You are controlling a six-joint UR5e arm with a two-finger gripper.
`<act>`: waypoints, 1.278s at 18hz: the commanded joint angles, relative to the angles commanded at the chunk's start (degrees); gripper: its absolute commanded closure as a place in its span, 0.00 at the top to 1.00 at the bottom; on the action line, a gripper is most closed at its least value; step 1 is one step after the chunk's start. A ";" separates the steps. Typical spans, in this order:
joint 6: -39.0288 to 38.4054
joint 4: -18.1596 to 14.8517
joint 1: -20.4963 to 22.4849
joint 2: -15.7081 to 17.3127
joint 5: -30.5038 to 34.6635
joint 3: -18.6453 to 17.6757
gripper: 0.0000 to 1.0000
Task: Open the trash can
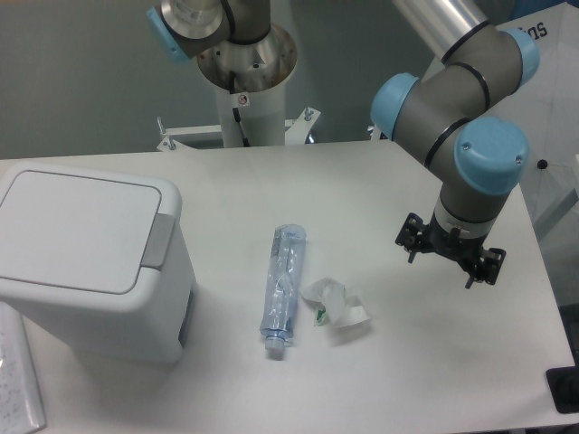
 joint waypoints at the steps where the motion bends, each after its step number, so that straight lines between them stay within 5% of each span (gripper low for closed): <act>1: 0.00 0.00 0.00 0.00 0.00 0.00 1.00; 9: -0.09 -0.35 0.26 0.35 -3.69 0.61 1.00; 14: -3.16 -3.87 0.18 2.98 -8.07 0.70 1.00; 23: -29.17 0.44 -5.17 5.89 -17.31 0.61 1.00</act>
